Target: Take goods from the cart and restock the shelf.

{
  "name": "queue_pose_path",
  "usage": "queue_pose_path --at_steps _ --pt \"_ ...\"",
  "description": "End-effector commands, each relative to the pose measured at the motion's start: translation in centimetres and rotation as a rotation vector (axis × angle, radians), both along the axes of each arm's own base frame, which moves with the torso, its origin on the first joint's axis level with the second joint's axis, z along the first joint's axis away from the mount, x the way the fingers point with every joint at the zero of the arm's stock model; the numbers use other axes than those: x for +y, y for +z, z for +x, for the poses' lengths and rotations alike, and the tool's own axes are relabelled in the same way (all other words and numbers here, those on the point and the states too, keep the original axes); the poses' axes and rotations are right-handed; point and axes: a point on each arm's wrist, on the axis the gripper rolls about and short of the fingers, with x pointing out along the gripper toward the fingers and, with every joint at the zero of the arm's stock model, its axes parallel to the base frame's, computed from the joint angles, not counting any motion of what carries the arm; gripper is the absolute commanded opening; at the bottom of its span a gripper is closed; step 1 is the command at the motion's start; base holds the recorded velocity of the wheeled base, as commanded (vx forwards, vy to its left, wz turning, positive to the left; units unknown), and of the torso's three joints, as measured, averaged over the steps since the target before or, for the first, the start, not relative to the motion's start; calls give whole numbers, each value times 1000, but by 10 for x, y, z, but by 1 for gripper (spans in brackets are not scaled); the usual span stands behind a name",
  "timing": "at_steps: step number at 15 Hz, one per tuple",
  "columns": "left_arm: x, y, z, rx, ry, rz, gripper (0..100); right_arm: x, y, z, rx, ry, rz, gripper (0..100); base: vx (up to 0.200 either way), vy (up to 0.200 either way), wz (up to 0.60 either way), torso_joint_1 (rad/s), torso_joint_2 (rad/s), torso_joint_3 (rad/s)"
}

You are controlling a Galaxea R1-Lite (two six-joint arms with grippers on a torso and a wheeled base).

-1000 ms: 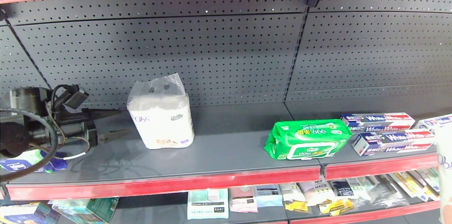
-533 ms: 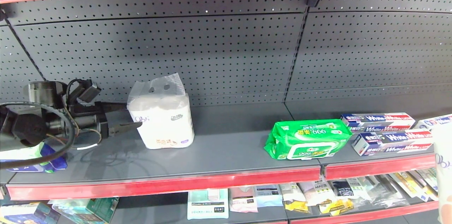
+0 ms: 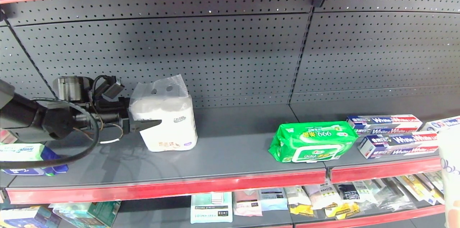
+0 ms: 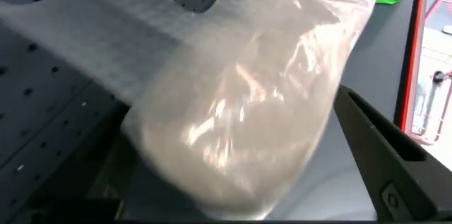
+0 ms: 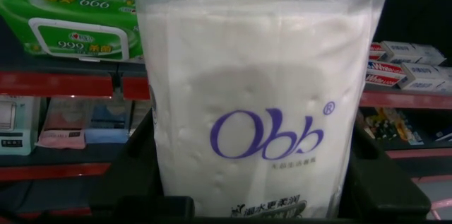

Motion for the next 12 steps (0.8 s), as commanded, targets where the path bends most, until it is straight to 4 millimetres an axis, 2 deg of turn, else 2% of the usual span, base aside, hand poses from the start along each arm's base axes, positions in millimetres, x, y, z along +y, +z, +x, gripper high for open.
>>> queue_pose_path --at_steps 1,8,12 --pt "-3 -7 9 7 -13 -4 100 0 0 1 7 0 -1 0 0 0 0 0 0 0" --pt "-19 -7 13 5 -74 -18 100 0 2 1 2 -2 -4 0 0 0 0 0 0 0" --pt "-19 -6 16 14 -63 -21 100 0 2 1 2 -10 -5 0 0 0 0 0 0 0"
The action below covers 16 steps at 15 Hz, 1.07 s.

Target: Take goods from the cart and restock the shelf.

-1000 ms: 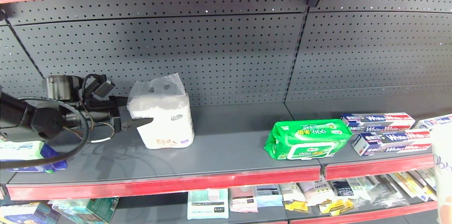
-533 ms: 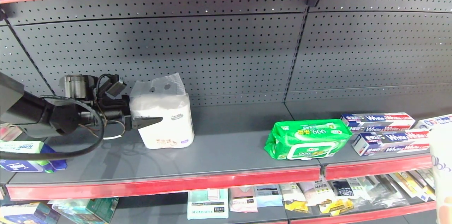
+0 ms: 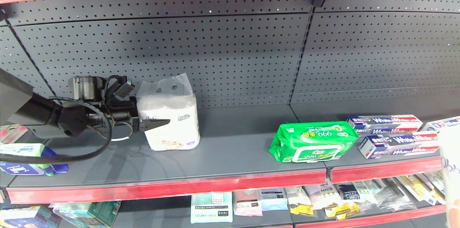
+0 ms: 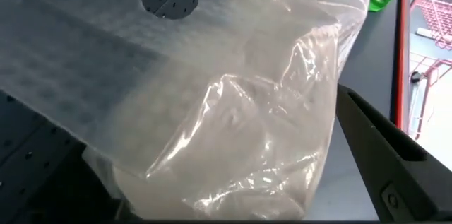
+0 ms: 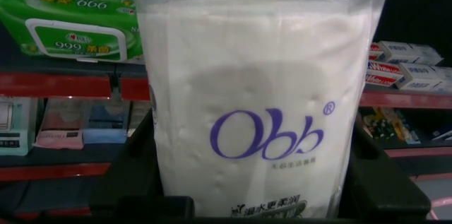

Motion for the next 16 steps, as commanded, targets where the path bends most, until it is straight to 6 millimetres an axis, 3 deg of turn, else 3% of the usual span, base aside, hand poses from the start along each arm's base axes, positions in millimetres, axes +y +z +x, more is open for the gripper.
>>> queue_pose_path --at_steps 1,4,5,11,16 --pt "0 1 1 -3 4 2 100 0 0 0 -2 0 0 0 0 0 0 0 0 0" --pt "0 2 1 -6 16 9 100 0 0 0 0 0 0 0 0 0 0 0 0 0" --pt "0 2 2 -10 16 10 0 0 0 0 -2 0 0 0 0 0 0 0 0 0" --pt "-1 -2 -6 -23 -2 19 0 0 1 0 -6 1 -3 0 0 0 0 0 0 0" --pt "2 3 -32 -48 -5 10 0 0 0 0 -4 1 -2 0 0 0 0 0 0 0"
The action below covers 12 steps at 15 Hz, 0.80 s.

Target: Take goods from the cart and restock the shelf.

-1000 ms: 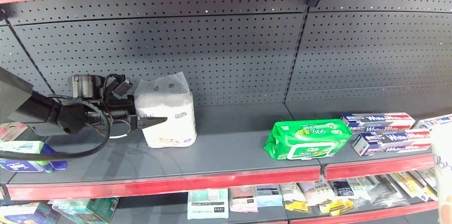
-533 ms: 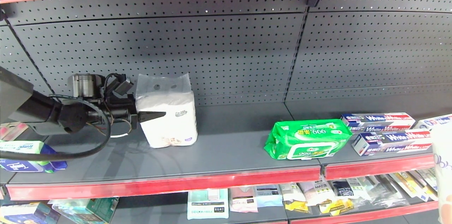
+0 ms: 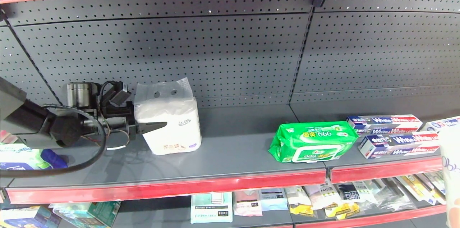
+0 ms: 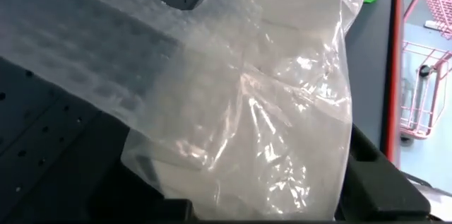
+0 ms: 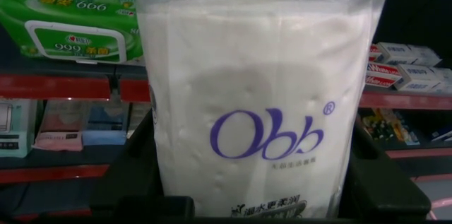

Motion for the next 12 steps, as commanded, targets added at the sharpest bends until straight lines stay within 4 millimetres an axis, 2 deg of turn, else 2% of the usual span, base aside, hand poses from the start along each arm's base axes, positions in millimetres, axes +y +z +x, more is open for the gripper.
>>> queue_pose_path --at_steps 1,2,5,8,12 --pt "2 7 -11 -8 5 -2 0 0 0 0 1 1 0 0 0 0 0 0 0 0" --pt "3 4 -21 -4 8 -3 0 0 0 0 0 1 0 0 0 0 0 0 0 0" --pt "6 -2 -33 -53 9 -6 0 0 0 0 2 1 -2 0 0 0 0 0 0 0" --pt "9 -7 -49 -30 26 -36 0 0 0 0 3 1 -2 0 0 0 0 0 0 0" --pt "15 7 -58 -42 25 -83 0 0 0 0 4 1 -3 0 0 0 0 0 0 0"
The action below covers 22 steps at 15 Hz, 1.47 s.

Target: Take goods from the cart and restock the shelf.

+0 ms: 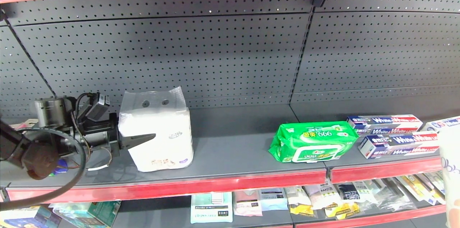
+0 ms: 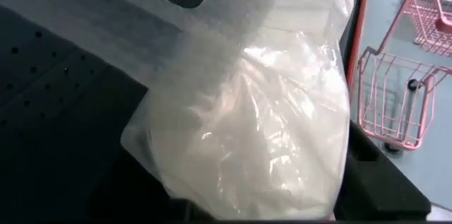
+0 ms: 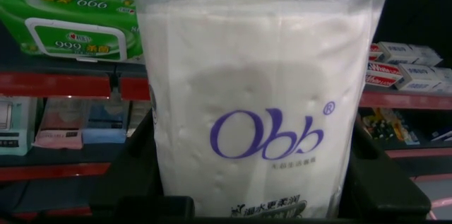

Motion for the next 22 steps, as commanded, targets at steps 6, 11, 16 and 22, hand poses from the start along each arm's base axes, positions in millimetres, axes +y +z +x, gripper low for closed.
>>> queue_pose_path --at_steps 6,11,16,22 --pt "7 1 -18 -18 -23 -21 0 0 1 1 -1 5 -13 0 0 0 0 0 0 0" --pt "9 -14 -16 -36 -30 -20 0 0 3 3 4 4 -14 0 0 0 0 0 0 0" --pt "5 -28 -32 1 -51 -29 0 0 5 6 13 6 -14 0 0 0 0 0 0 0" --pt "7 -28 -29 -6 -47 -30 0 0 6 7 14 6 -13 0 0 0 0 0 0 0"
